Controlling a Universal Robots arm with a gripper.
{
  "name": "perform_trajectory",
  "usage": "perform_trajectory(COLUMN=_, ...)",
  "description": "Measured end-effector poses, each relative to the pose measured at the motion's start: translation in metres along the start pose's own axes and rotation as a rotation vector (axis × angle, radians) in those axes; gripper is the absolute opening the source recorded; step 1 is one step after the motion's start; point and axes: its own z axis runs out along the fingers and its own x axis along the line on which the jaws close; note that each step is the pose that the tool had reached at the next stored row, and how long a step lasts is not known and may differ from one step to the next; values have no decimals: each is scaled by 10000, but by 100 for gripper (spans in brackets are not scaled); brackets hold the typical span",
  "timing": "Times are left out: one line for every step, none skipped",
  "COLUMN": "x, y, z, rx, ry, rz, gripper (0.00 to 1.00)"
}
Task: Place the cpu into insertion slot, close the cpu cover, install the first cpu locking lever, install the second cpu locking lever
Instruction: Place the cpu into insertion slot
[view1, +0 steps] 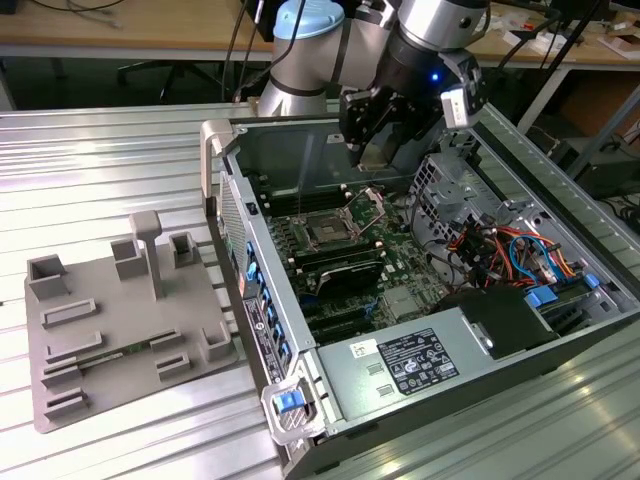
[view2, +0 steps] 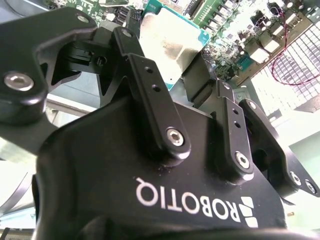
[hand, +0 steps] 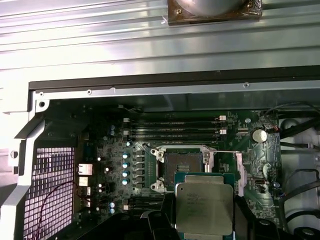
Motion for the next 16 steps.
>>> perform_trajectory(x=0, y=0, z=3, rx=0, ry=0, rz=0, gripper=55)
perform_trajectory(x=0, y=-1, z=5, rx=0, ry=0, rz=0, gripper=55)
perform_trajectory(x=0, y=-1, z=6, rx=0, ry=0, rz=0, gripper=55)
perform_trajectory(x=0, y=-1, z=8, rx=0, ry=0, rz=0, gripper=55)
perform_trajectory(x=0, y=-1, z=10, rx=-1, ry=0, rz=0, gripper=55)
perform_trajectory(x=0, y=-1, z=13, rx=0, ry=0, rz=0, gripper=55)
perform_trajectory(x=0, y=-1, z=15, rx=-1, ry=0, rz=0, gripper=55)
perform_trajectory(x=0, y=-2, z=18, rx=0, ry=0, rz=0, gripper=55)
perform_trajectory(x=0, y=-2, z=21, rx=-1, ry=0, rz=0, gripper=55)
perform_trajectory(x=0, y=-2, z=23, rx=0, ry=0, rz=0, gripper=55)
perform_trajectory(x=0, y=-2, z=25, rx=0, ry=0, rz=0, gripper=55)
perform_trajectory(x=-1, y=-2, z=27, rx=0, ry=0, rz=0, gripper=55)
perform_trajectory(x=-1, y=-3, z=29, rx=0, ry=0, rz=0, gripper=55)
perform_trajectory(x=-1, y=-3, z=31, rx=0, ry=0, rz=0, gripper=55)
perform_trajectory(x=-1, y=-3, z=34, rx=0, ry=0, rz=0, gripper=55)
perform_trajectory(x=-1, y=-3, z=37, rx=0, ry=0, rz=0, gripper=55)
